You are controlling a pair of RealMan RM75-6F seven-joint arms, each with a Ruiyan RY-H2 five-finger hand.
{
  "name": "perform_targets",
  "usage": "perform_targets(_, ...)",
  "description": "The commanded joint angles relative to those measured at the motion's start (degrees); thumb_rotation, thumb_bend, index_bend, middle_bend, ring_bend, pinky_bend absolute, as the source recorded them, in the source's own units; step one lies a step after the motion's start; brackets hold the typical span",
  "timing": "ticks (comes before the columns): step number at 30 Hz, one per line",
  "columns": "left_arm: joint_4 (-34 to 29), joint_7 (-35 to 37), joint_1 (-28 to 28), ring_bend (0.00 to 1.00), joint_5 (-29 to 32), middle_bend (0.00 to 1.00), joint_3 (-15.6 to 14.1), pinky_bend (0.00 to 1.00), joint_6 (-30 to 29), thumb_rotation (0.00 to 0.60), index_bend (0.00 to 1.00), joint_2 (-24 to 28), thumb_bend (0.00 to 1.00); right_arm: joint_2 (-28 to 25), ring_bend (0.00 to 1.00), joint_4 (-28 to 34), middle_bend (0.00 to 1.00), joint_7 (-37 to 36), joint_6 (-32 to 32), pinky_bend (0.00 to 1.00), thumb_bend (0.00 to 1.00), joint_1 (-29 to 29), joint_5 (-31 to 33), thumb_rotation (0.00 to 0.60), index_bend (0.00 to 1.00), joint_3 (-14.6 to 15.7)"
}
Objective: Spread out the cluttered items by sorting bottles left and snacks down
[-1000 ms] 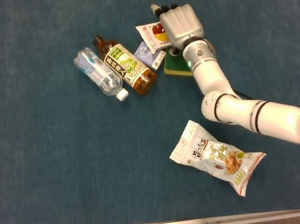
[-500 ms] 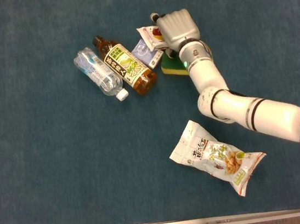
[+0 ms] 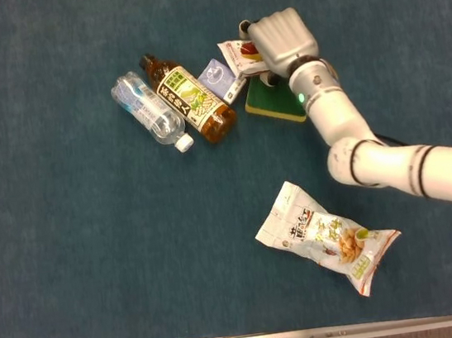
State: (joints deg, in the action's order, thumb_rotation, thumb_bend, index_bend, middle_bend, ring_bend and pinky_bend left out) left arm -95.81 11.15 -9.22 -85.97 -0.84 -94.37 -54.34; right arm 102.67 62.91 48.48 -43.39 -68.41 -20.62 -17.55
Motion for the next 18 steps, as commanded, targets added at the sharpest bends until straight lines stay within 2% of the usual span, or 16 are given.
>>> perform_targets(1, -0.03, -0.05, 0.07, 0.05, -0.14, 0.15, -0.02, 0.16, 0.07, 0.600, 0.20, -0.05, 0.26, -6.03, 0.58, 9.58, 0.54, -3.66, -3.09, 0.64, 0.23, 3.23, -5.56, 0.600, 0.27, 1.16)
perform_targets(6, -0.22, -0.34, 0.36, 0.05, -0.45, 0.15, 0.00, 0.16, 0.31, 0.600, 0.20, -0.25, 0.26, -13.12, 0.58, 21.69, 0.54, -7.17, -5.25, 0.64, 0.23, 6.81, -11.97, 0.600, 0.27, 2.93)
perform_targets(10, -0.39, -0.78, 0.68, 0.05, -0.64, 0.15, -0.01, 0.16, 0.72, 0.600, 0.20, -0.52, 0.26, -19.56, 0.58, 31.85, 0.55, -10.74, -5.94, 0.64, 0.23, 10.48, -19.22, 0.600, 0.27, 5.58)
perform_targets(18, -1.40, -2.33, 1.72, 0.05, -1.18, 0.15, 0.04, 0.16, 1.87, 0.600, 0.20, -1.02, 0.26, -28.36, 0.58, 44.06, 0.55, -17.55, -8.07, 0.64, 0.23, 17.57, -36.31, 0.600, 0.27, 12.12)
